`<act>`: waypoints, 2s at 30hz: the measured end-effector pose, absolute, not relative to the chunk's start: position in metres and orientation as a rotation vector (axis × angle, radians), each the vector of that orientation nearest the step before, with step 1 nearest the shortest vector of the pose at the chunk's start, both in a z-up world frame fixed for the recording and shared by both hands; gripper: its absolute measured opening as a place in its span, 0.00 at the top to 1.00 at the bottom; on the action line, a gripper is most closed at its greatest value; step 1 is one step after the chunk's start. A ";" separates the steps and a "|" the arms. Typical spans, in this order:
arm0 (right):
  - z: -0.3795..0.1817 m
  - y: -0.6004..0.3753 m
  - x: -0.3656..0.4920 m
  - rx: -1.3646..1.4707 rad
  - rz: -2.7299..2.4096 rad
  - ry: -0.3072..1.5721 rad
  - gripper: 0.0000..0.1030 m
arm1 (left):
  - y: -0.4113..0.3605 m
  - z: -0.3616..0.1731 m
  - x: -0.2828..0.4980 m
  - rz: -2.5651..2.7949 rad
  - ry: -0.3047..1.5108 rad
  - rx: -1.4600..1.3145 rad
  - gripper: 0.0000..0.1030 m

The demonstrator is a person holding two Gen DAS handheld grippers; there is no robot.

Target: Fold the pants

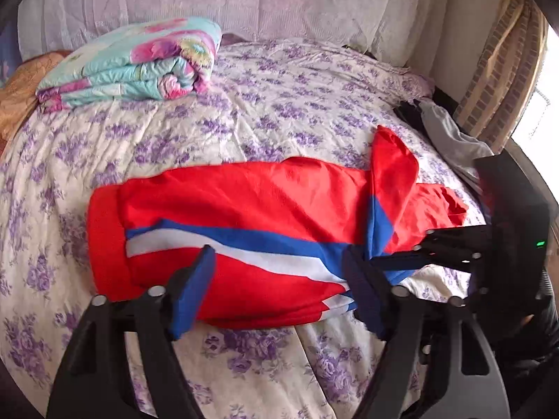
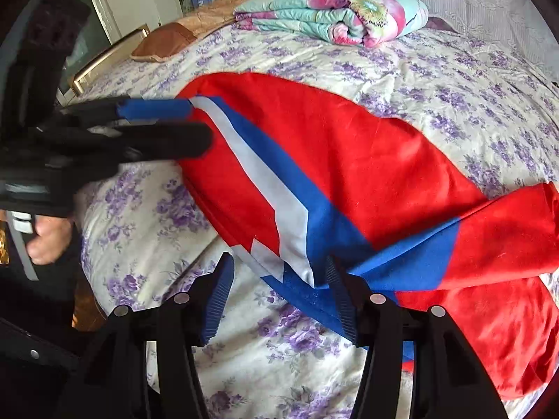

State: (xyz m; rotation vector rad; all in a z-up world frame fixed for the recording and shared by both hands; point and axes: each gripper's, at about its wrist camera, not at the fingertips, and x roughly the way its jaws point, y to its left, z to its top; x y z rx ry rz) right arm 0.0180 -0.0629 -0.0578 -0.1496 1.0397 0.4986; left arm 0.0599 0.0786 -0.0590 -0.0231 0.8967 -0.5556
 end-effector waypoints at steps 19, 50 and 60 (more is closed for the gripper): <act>-0.012 -0.159 0.119 0.027 0.042 1.166 0.50 | 0.097 -0.113 0.076 -0.495 1.030 -0.102 0.99; -0.001 -0.365 0.140 0.458 -0.427 1.159 0.95 | 0.101 -0.114 0.081 -0.571 1.020 -0.112 0.99; -0.091 -0.424 -0.024 0.702 -0.402 1.077 0.96 | 0.092 -0.109 0.082 -0.572 1.047 -0.012 0.99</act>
